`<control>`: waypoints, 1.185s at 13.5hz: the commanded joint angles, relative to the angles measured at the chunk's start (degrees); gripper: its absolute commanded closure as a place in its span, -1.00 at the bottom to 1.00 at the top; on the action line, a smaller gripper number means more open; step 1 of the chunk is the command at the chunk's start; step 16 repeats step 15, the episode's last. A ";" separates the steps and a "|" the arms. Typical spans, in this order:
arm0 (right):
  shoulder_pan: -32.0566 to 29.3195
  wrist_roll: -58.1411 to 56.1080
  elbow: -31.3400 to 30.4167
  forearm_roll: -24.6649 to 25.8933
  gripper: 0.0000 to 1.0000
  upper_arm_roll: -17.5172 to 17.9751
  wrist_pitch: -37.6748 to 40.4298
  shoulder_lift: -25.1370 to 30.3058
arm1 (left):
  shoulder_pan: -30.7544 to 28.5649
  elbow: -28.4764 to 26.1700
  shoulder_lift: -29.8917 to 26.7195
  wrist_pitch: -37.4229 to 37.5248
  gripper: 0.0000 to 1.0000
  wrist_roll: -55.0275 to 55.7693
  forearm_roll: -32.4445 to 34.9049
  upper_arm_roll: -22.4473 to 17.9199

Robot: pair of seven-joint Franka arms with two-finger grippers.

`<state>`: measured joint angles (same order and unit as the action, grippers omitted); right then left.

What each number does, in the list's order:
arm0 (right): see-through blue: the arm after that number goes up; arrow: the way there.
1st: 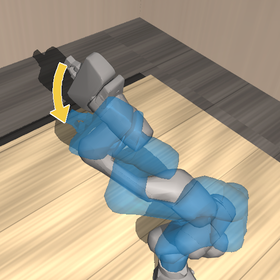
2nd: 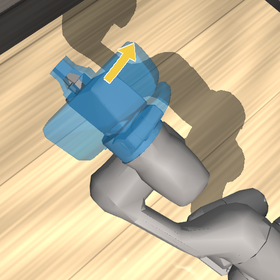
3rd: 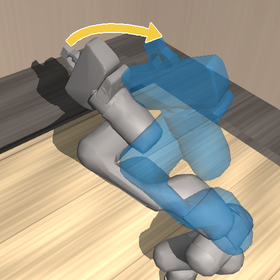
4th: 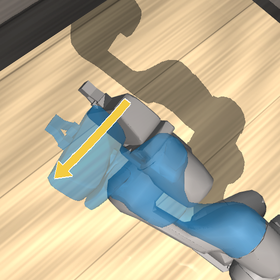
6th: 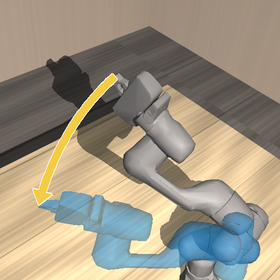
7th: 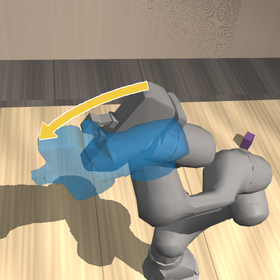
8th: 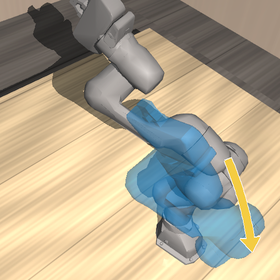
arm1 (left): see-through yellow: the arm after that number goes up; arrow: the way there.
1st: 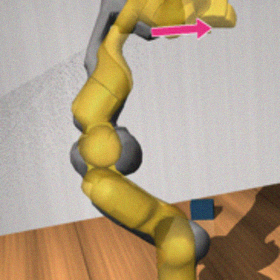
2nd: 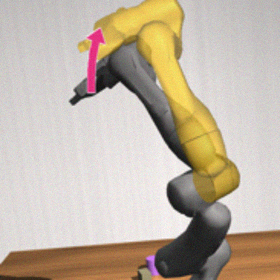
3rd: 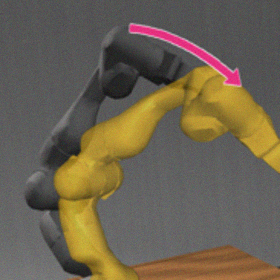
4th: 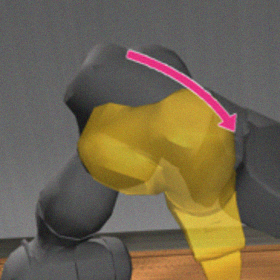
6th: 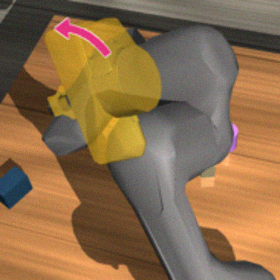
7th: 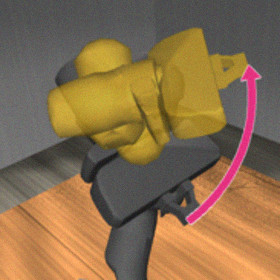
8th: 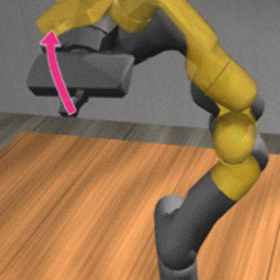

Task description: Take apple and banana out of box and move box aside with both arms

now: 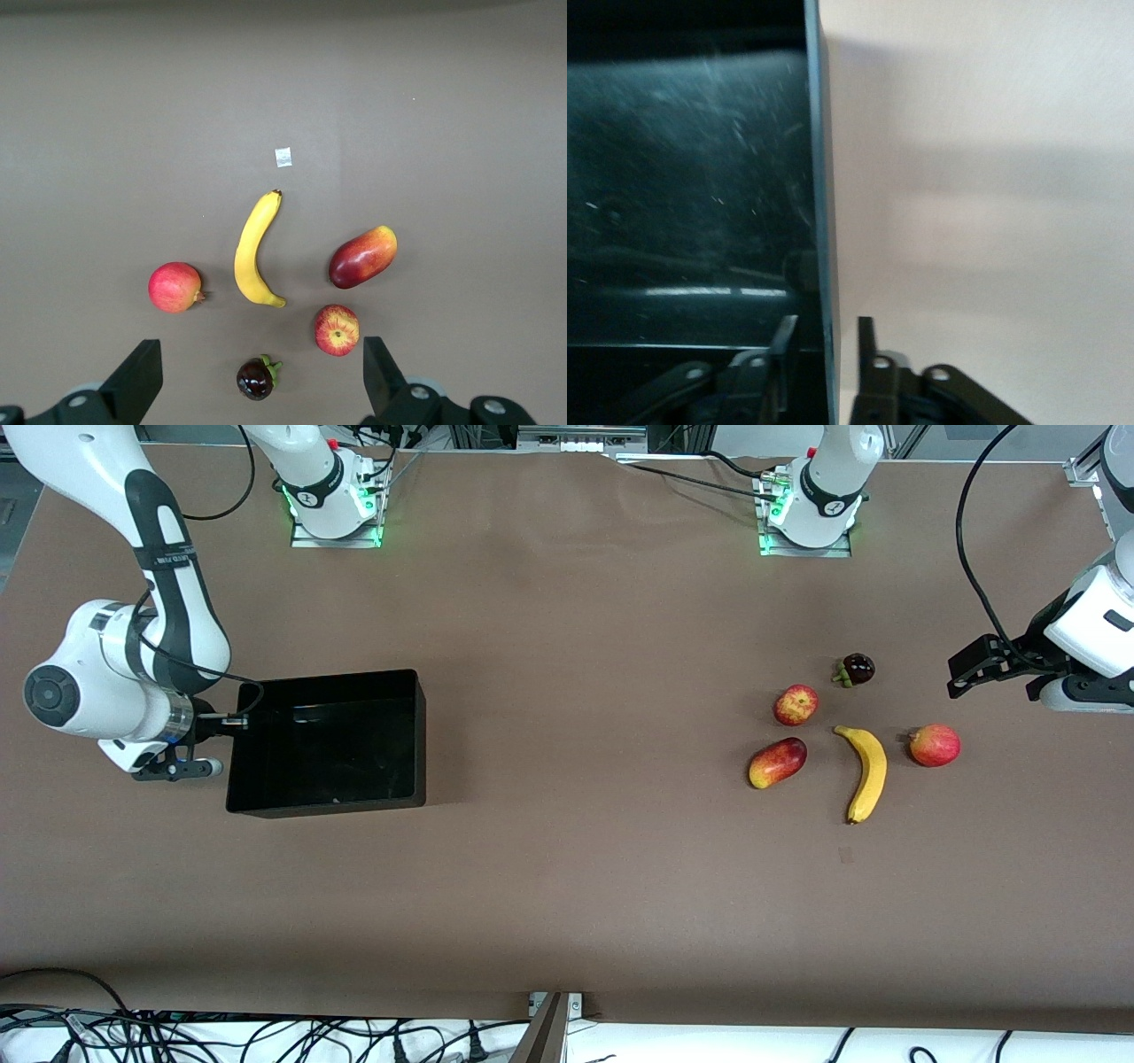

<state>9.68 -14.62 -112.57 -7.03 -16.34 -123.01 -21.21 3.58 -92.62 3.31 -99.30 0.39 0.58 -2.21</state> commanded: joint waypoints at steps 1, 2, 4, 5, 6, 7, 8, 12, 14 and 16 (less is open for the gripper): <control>-0.45 -1.46 5.22 0.00 -1.00 0.87 6.70 5.03 | 0.38 1.92 0.74 1.47 -1.00 0.49 0.74 -0.07; -0.36 -1.29 8.39 -0.09 -1.00 0.96 10.21 6.09 | 0.46 1.92 0.82 1.47 -1.00 0.40 0.74 -0.07; -0.36 -0.94 12.97 0.09 -1.00 3.75 15.32 9.41 | 0.64 1.92 0.82 1.56 -1.00 0.49 0.83 -0.07; -0.36 -0.68 13.34 0.00 -1.00 4.29 18.04 12.22 | 0.64 1.92 0.82 1.56 -1.00 0.49 0.92 -0.07; -0.36 -0.06 13.43 0.00 -1.00 5.17 20.68 14.95 | 0.64 1.92 0.82 1.65 -1.00 0.49 1.00 -0.07; -0.36 2.20 13.60 0.09 -1.00 6.13 23.06 17.32 | 0.64 1.92 0.82 1.65 -1.00 0.40 1.00 -0.07; -0.36 5.62 13.78 0.44 -1.00 7.36 25.43 19.43 | 0.64 1.92 0.82 1.65 -1.00 0.40 1.00 -0.07; -0.10 7.06 18.51 5.97 -1.00 9.40 33.61 21.39 | 0.64 1.92 0.82 1.65 -1.00 0.40 1.09 -0.07; -0.10 7.32 19.93 5.89 -1.00 9.31 34.77 20.43 | 0.64 1.92 0.82 1.65 -1.00 0.40 1.09 -0.07; -0.10 7.32 20.19 5.89 -1.00 9.22 34.77 20.16 | 0.64 1.92 0.82 1.65 -1.00 0.40 1.00 -0.07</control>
